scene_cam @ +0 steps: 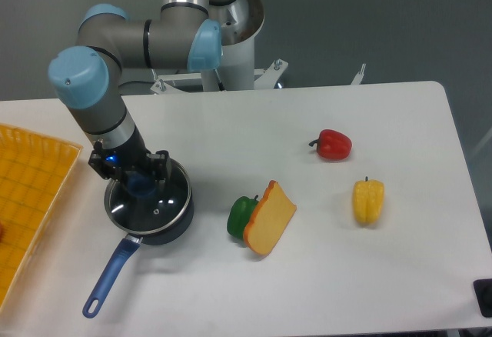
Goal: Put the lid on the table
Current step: 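Lower the gripper onto the glass lid's knob and close it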
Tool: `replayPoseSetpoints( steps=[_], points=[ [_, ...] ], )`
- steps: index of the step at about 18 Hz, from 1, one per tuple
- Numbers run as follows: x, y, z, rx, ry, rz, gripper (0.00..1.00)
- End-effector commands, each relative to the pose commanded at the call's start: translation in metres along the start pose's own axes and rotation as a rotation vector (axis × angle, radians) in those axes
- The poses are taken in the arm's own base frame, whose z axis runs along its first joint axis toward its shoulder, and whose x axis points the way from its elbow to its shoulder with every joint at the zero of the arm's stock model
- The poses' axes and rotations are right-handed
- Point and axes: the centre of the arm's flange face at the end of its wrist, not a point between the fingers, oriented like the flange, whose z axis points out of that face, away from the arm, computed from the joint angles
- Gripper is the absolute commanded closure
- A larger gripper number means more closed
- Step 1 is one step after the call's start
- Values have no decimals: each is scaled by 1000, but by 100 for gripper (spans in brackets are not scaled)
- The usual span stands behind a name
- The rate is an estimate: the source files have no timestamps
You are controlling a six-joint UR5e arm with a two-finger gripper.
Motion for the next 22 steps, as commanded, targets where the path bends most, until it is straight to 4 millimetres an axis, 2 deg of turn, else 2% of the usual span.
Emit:
replayPoseSetpoints(
  steps=[22],
  points=[
    [-6, -3, -5, 9, -15, -6, 36]
  ],
)
